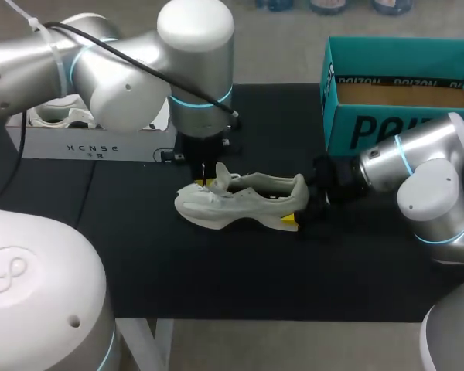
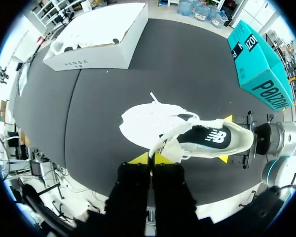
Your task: Take the shoe out of the shoebox, open the shoe tongue, remove and reinsert the insole, then place the shoe into the shoebox
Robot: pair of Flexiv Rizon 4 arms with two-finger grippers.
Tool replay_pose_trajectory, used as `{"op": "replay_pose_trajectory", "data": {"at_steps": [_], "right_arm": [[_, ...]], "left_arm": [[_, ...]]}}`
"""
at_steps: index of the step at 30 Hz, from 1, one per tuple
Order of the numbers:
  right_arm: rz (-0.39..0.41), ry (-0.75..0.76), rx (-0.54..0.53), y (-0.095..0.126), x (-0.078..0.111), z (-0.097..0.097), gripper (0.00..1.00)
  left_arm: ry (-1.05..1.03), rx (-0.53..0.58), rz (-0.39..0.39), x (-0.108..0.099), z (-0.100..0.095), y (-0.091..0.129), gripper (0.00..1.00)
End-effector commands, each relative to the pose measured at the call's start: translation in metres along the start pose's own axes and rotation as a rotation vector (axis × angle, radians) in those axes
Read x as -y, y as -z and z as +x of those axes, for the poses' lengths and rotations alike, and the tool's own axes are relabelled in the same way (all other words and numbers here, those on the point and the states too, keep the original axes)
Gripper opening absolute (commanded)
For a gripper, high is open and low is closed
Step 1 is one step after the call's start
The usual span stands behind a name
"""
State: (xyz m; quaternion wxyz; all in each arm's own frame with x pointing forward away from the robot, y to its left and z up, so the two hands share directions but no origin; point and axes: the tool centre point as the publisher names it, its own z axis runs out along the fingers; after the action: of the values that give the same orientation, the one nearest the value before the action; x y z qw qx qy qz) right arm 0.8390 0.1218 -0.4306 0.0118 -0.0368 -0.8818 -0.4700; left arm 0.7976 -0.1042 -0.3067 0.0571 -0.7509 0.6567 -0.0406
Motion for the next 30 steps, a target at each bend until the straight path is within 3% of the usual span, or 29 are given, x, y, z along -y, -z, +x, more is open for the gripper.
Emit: {"op": "replay_pose_trajectory", "data": {"at_steps": [1, 7, 19, 30], "right_arm": [[0.001, -0.001, 0.001, -0.006, 0.003, -0.001, 0.0], [0.001, -0.001, 0.001, -0.006, 0.003, -0.001, 0.0], [0.001, -0.001, 0.001, -0.006, 0.003, -0.001, 0.0], [0.001, -0.001, 0.001, -0.006, 0.003, -0.001, 0.0]], "left_arm": [[-0.028, 0.002, -0.011, 0.0, -0.003, -0.006, 0.0], [-0.033, 0.014, -0.006, 0.0, -0.008, -0.018, 0.0], [0.077, 0.008, 0.021, -0.013, -0.047, -0.044, 0.0], [0.102, 0.033, 0.003, 0.009, -0.064, -0.081, 0.0]]}}
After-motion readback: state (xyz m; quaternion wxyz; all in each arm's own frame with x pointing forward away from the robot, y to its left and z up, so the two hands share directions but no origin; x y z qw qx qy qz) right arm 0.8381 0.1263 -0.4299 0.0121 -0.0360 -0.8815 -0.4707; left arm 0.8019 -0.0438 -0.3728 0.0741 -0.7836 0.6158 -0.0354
